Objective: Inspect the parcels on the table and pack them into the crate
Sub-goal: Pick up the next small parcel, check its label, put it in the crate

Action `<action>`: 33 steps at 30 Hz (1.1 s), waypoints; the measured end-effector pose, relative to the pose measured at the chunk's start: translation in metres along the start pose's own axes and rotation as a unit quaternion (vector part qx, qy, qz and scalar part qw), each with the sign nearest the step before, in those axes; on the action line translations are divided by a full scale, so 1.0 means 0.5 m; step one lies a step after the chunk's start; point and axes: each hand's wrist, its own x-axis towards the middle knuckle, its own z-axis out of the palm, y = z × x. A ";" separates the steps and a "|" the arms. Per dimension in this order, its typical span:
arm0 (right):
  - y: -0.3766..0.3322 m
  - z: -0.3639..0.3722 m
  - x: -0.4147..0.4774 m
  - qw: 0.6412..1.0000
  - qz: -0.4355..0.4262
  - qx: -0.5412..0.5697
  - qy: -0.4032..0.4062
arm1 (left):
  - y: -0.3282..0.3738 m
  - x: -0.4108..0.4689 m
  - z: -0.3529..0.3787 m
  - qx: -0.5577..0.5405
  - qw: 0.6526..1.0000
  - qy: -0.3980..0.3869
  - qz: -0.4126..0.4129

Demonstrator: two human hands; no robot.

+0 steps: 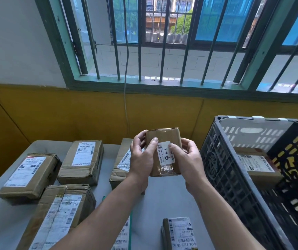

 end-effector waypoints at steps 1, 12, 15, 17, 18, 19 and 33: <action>0.000 0.000 0.000 1.000 0.001 0.003 -0.002 | 0.000 0.001 0.000 -0.002 1.000 0.000 0.003; 0.005 0.003 0.001 1.000 -0.010 0.007 -0.003 | -0.007 0.008 0.000 -0.010 1.000 0.024 0.011; 0.004 0.005 -0.001 1.000 -0.017 0.004 0.005 | -0.008 0.009 -0.001 -0.011 1.000 0.019 0.000; 0.004 0.007 -0.002 1.000 -0.021 -0.006 0.015 | -0.008 0.009 -0.003 -0.011 1.000 0.014 -0.013; 0.003 0.008 -0.002 1.000 -0.022 -0.010 0.018 | -0.007 0.008 -0.004 -0.010 1.000 0.012 -0.017; 0.002 0.008 -0.002 1.000 -0.021 -0.012 0.019 | -0.008 0.008 -0.004 -0.006 1.000 0.013 -0.021; 0.000 0.003 -0.002 0.999 0.004 -0.035 0.007 | -0.007 -0.005 0.001 -0.002 0.998 -0.012 -0.066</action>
